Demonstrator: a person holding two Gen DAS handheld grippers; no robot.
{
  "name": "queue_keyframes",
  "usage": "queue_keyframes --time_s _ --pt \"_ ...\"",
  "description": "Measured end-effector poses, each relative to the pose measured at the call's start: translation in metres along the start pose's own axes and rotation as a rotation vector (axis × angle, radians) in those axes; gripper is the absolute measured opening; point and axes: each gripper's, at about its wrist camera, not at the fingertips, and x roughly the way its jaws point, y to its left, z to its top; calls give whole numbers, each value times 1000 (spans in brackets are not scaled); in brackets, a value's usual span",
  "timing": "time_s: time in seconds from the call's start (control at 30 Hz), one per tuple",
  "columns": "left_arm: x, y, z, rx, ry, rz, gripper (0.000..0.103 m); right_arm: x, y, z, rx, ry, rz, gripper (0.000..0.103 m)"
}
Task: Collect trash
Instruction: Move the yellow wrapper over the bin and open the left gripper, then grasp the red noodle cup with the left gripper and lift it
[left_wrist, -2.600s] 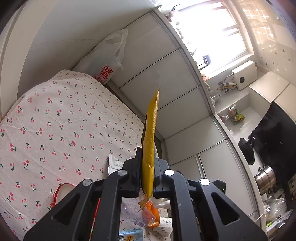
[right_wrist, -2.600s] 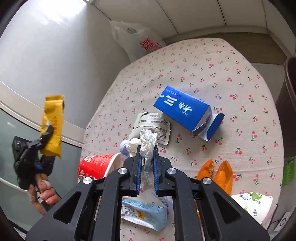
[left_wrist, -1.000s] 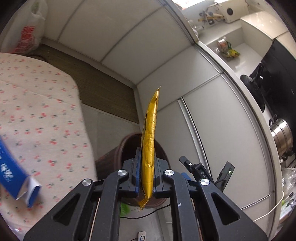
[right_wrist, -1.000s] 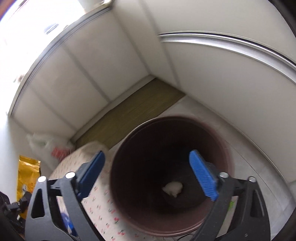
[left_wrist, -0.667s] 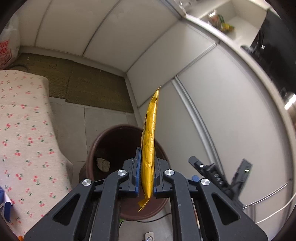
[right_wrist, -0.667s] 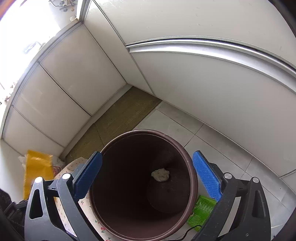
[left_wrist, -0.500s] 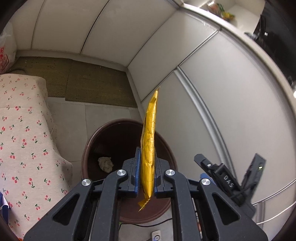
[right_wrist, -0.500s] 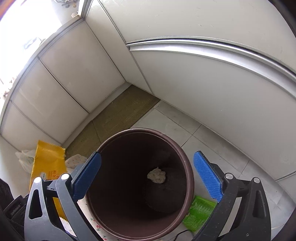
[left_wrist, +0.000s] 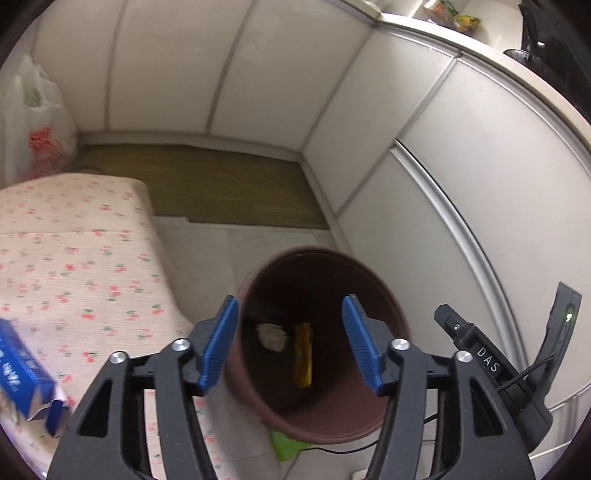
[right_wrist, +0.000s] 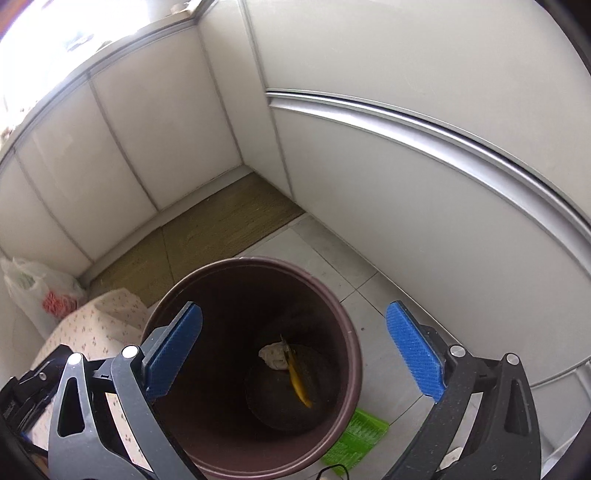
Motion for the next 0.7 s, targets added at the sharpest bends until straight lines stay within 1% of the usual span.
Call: queue_keyframes --time_s 0.03,0.1,0.13,0.17,0.23,0.3,0.47,0.57,0.6,0.7 --pt "-4 5 -2 -4 -9 14 65 -1 4 -1 -16 -1 -2 96" --pt "-16 16 -7 -20 -30 51 68 -4 15 -4 -60 -7 -8 96" --pt "-22 22 -9 -29 -38 65 71 -6 23 -6 -87 -12 -7 96" --pt "-30 31 -12 -46 -50 83 76 -8 30 -9 -108 -14 0 96" --pt "-45 49 -18 -84 -70 113 79 -11 43 -14 -141 -12 24 96" --pt "-59 70 -25 -128 -80 137 79 -16 61 -22 -189 -10 54 96" --pt "-89 106 -48 -194 -92 201 80 -28 116 -46 -358 -10 121 96" --pt "-111 129 -62 -226 -109 245 80 -43 147 -68 -443 -20 184 96" --pt "-117 131 -64 -231 -113 255 80 -48 157 -77 -471 -23 210 96" --pt "-138 151 -77 -253 -132 299 80 -61 184 -103 -564 -23 253 96"
